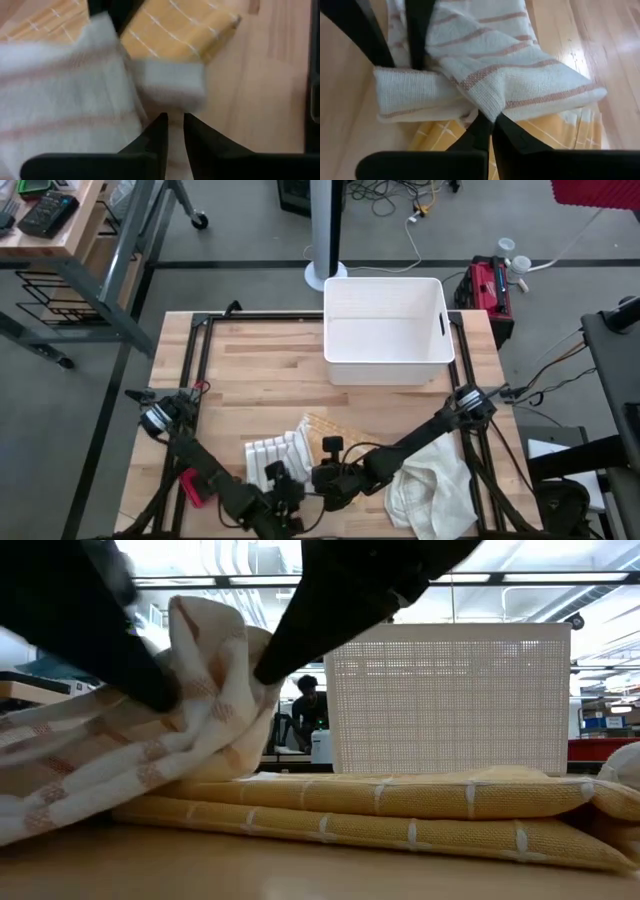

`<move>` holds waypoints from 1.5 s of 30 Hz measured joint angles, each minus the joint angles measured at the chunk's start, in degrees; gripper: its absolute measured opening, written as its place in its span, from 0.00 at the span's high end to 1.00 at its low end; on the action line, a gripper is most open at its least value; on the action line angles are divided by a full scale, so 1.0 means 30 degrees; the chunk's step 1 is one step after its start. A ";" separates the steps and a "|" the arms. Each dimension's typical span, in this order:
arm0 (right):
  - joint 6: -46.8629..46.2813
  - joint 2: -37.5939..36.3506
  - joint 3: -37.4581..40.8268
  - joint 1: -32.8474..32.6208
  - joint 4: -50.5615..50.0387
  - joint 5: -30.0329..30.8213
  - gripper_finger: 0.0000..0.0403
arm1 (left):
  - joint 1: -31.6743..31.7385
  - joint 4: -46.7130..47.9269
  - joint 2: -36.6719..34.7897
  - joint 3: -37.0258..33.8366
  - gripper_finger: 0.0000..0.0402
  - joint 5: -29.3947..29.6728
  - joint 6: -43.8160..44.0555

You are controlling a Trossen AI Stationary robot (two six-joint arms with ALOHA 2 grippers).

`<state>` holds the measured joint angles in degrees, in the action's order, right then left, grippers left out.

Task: Fold towel
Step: Fold the brown patterned towel

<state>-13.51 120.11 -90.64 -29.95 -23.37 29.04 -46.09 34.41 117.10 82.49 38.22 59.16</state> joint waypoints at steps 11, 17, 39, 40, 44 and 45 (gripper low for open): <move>-0.1132 0.0000 -0.0033 0.0000 -0.0120 -0.1097 1.00 | 0.0441 0.0047 0.0000 -0.0004 0.95 0.2920 0.1049; -0.1657 -0.0007 -0.0033 -0.0036 -0.0143 -0.1327 1.00 | 0.0752 0.0022 0.0000 -0.0494 1.00 0.3316 0.1286; -0.2161 -0.0018 -0.0033 0.0117 -0.1053 -0.0671 1.00 | -0.0132 -0.2832 -0.0328 -0.0129 1.00 0.2441 -0.2509; -0.2161 -0.0021 -0.0033 0.0117 -0.1045 -0.0665 1.00 | -0.0099 -0.2873 -0.0328 -0.0207 1.00 0.2544 -0.2214; -0.2161 -0.0020 -0.0033 0.0117 -0.0985 -0.0671 1.00 | 0.0228 -0.3013 -0.0328 -0.0737 1.00 0.2768 -0.1612; -0.2161 -0.0022 -0.0033 0.0117 -0.0937 -0.0666 1.00 | 0.0370 -0.3298 -0.0328 -0.0965 1.00 0.2779 -0.1628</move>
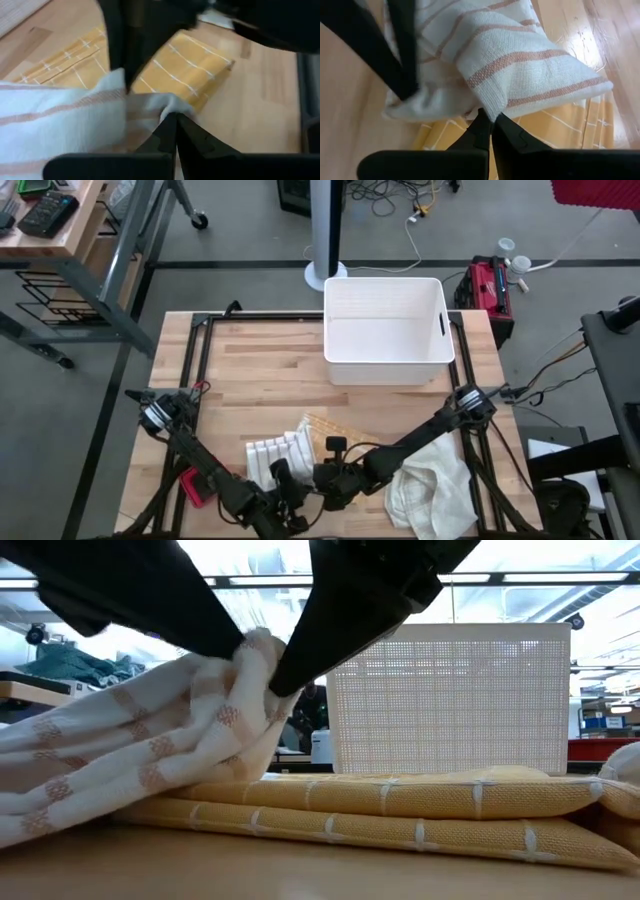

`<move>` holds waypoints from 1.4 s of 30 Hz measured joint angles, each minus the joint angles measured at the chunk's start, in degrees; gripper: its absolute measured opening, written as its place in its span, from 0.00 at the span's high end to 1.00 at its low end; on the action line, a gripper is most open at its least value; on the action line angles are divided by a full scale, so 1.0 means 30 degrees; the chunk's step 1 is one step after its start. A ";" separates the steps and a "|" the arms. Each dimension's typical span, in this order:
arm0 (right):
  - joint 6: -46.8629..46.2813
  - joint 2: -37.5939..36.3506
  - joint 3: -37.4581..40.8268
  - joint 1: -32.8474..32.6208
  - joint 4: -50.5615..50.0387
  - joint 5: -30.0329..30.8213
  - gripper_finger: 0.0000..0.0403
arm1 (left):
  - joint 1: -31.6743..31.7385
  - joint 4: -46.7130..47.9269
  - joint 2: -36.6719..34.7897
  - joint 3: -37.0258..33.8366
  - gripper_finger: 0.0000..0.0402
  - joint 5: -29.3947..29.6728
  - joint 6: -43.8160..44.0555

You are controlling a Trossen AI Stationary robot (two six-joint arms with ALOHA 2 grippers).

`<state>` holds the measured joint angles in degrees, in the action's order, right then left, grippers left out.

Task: Fold towel
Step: Fold the brown patterned towel

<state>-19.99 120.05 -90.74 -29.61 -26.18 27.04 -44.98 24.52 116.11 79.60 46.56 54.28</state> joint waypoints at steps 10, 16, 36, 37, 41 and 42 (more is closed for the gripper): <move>-0.0007 0.0000 0.0000 -0.0108 0.0092 -0.0043 1.00 | 0.1127 -0.0705 0.0036 -0.1519 1.00 0.0425 0.1833; -0.0162 0.0000 0.0000 -0.0240 -0.0242 -0.1197 1.00 | 0.1115 0.1222 0.0029 -0.1350 1.00 0.2314 0.3295; -0.0393 0.0058 0.0000 -0.0510 -0.1204 -0.1574 1.00 | -0.1946 0.7465 -0.0073 0.2308 1.00 -0.6008 0.1200; -0.0393 0.0058 0.0000 -0.0510 -0.1206 -0.1579 1.00 | -0.2149 0.7593 -0.0073 0.2306 0.99 -0.5849 0.1248; -0.0357 0.0058 0.0000 -0.0510 -0.1194 -0.1579 1.00 | -0.2268 0.7728 0.0050 0.2301 0.95 -0.5261 0.1786; -0.0353 0.0058 0.0000 -0.0510 -0.1194 -0.1579 1.00 | -0.2190 0.7721 0.0179 0.2301 0.93 -0.5257 0.1786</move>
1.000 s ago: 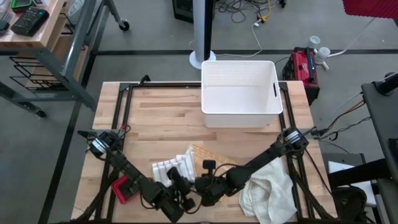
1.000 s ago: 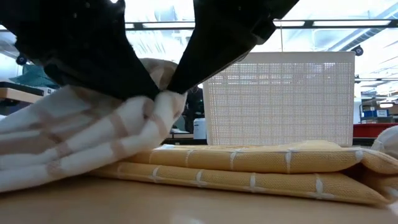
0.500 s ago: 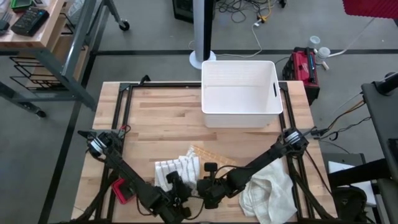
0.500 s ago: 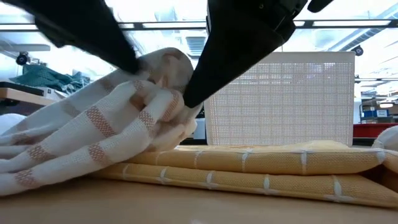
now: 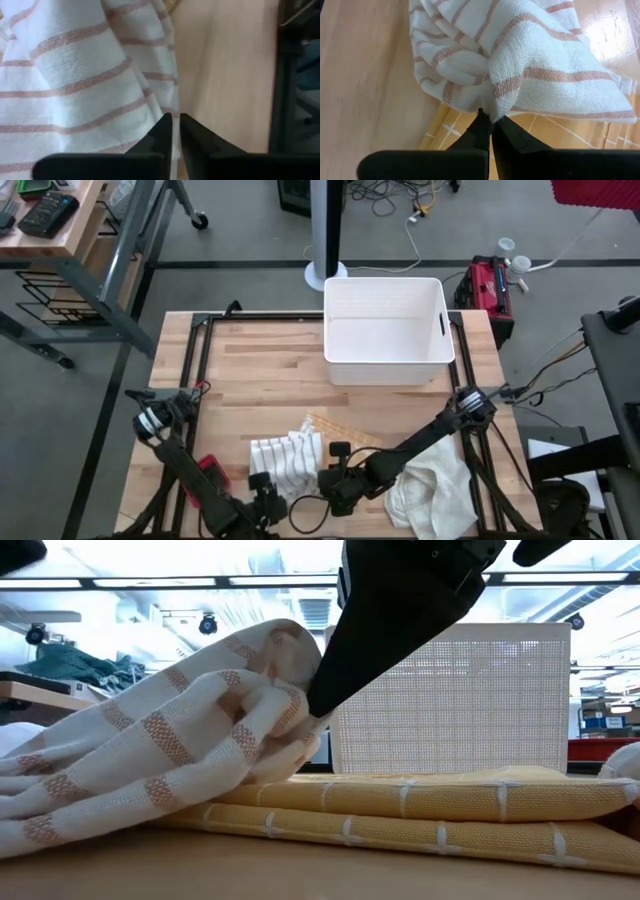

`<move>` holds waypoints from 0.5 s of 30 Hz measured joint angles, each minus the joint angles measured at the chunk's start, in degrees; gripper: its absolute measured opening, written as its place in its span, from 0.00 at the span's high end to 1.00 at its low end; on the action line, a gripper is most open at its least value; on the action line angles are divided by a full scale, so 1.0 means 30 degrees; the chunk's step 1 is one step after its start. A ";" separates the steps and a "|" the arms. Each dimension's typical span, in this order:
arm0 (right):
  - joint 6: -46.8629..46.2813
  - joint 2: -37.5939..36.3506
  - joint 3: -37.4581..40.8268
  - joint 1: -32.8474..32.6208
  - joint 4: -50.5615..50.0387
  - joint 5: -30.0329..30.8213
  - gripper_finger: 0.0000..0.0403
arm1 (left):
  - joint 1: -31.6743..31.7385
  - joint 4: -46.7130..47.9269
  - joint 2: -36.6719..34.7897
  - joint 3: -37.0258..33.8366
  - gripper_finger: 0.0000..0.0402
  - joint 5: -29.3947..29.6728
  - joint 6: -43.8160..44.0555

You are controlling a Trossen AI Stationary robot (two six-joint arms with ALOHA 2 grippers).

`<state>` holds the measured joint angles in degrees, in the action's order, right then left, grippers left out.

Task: Fold towel
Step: Fold the brown patterned towel

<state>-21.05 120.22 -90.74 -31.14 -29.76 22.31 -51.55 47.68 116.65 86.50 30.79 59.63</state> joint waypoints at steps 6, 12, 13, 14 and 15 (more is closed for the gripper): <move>0.0003 0.0000 0.0000 0.0000 0.0000 -0.0076 1.00 | 0.0682 0.0662 0.0840 -0.0007 0.76 -0.0655 0.0173; -0.0151 0.0000 0.0007 0.0007 0.0000 -0.0088 1.00 | 0.1183 0.1761 0.0986 -0.0022 0.64 -0.1366 0.1641; -0.0157 0.0000 0.0007 0.0007 0.0000 -0.0095 1.00 | 0.1227 0.2031 0.0986 -0.0022 0.63 -0.1806 0.1896; -0.0157 0.0000 0.0007 0.0007 0.0000 -0.0095 1.00 | 0.1263 0.2279 0.0986 -0.0022 0.62 -0.2332 0.2048; -0.0157 0.0000 0.0007 0.0001 0.0000 -0.0095 1.00 | 0.1282 0.2324 0.0986 -0.0022 0.62 -0.2943 0.2194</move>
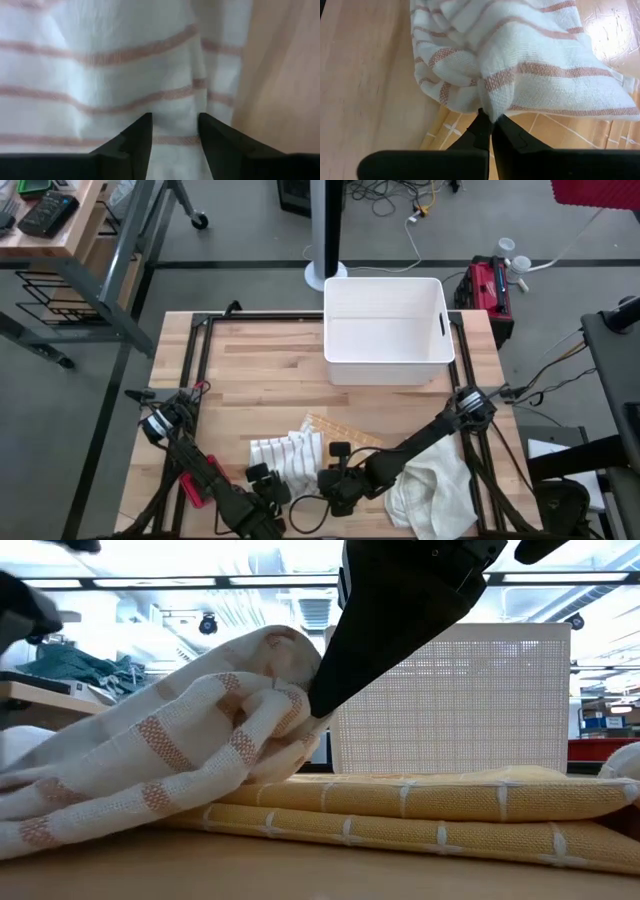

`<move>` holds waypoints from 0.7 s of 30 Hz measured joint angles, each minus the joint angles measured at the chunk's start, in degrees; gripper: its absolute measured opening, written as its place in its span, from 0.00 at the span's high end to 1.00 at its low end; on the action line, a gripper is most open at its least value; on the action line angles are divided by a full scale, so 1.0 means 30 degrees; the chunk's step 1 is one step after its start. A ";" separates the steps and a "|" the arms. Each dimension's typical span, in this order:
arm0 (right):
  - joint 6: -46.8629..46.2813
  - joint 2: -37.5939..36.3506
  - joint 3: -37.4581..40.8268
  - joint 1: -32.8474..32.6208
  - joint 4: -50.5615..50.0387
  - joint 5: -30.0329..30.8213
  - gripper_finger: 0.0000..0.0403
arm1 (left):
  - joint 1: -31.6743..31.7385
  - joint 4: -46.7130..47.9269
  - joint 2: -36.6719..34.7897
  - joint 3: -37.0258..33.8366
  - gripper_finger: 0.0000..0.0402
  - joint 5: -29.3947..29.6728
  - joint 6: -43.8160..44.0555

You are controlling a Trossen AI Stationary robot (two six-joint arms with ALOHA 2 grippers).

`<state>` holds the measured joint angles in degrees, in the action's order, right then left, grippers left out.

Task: Fold towel
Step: Fold the brown patterned towel

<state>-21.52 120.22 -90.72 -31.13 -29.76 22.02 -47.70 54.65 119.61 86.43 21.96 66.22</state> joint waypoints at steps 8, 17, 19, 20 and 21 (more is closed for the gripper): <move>0.0007 0.0000 0.0000 0.0006 0.0000 0.0000 1.00 | -0.0182 -0.0627 0.0000 -0.0307 0.67 -0.0664 0.0124; 0.0384 0.0007 0.0000 0.0006 -0.0063 0.0016 1.00 | -0.0517 -0.0605 -0.0020 -0.0836 0.97 -0.0647 0.0788; 0.0391 0.0007 0.0000 0.0006 -0.0215 0.0139 1.00 | -0.0663 -0.0380 -0.0083 -0.0612 0.97 -0.0511 0.0801; 0.0393 0.0007 0.0000 0.0006 -0.0372 0.0174 1.00 | -0.0722 -0.0198 -0.0187 -0.0484 0.98 -0.0511 0.0869; 0.0386 0.0007 0.0000 0.0006 -0.0637 0.0265 1.00 | -0.0780 0.0055 -0.0317 -0.0337 0.98 -0.0494 0.1011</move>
<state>-20.36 120.25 -90.72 -31.11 -31.67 22.82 -50.04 54.82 118.66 85.42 20.47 69.25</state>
